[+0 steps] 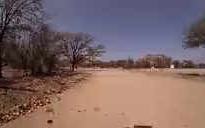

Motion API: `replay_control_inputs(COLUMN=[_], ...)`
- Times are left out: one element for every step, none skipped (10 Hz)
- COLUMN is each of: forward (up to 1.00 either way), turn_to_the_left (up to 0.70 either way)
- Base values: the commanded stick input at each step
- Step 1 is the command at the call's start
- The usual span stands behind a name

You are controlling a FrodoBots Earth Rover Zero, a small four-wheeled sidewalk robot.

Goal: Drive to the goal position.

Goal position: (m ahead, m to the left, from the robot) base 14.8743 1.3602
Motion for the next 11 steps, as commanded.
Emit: replay_control_inputs(forward=[1.00,1.00,1.00,1.00,1.00,1.00,1.00,1.00,1.00,1.00,1.00], turn_to_the_left=[0.00,0.00,0.00,0.00,0.00,0.00,0.00,0.00,0.00,0.00,0.00])
